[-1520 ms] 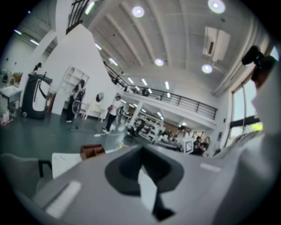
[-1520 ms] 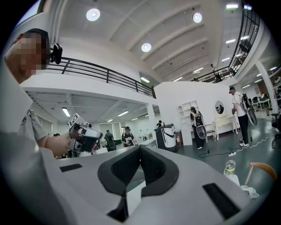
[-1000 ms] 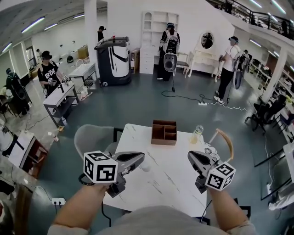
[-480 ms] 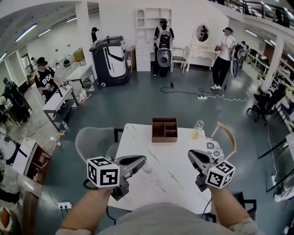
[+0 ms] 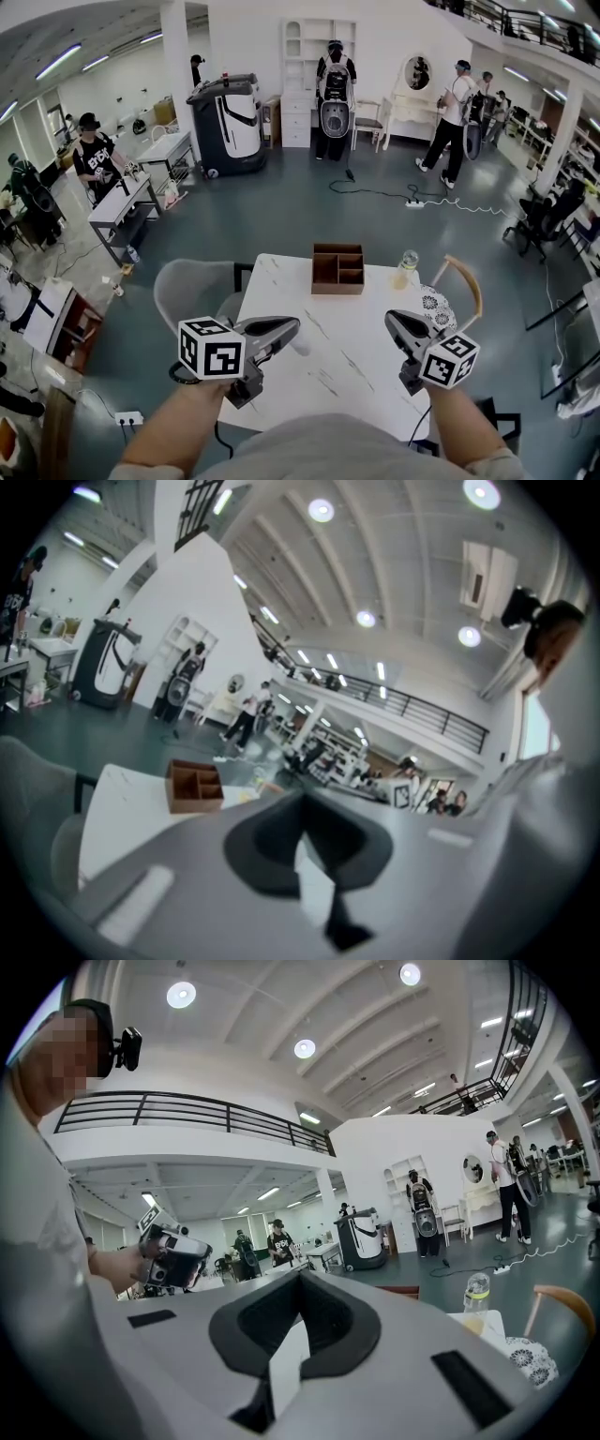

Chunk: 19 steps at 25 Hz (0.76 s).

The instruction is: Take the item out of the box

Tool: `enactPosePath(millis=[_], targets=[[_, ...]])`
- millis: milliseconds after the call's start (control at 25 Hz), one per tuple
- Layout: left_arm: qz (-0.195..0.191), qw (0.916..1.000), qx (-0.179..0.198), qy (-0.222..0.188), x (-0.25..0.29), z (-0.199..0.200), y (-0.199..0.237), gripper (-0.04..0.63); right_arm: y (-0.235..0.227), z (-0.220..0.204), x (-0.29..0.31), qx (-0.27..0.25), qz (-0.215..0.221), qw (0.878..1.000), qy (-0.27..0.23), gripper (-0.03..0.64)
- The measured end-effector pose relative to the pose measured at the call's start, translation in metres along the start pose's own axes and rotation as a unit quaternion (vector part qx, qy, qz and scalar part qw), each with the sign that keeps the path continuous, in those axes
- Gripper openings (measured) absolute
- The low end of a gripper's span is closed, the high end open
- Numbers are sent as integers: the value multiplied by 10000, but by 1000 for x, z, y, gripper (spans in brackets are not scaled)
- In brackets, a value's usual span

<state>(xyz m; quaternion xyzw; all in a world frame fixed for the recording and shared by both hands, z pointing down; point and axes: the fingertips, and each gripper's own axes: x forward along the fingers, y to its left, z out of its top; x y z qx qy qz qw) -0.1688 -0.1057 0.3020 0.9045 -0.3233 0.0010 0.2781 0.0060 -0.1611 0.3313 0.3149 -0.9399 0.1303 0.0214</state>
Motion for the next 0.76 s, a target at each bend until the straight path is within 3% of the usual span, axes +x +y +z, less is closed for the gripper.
enactPosePath(millis=[760], targets=[[-89, 10000, 4, 29, 5, 6, -2, 3, 3, 5, 6, -163, 112, 9998, 79, 8]])
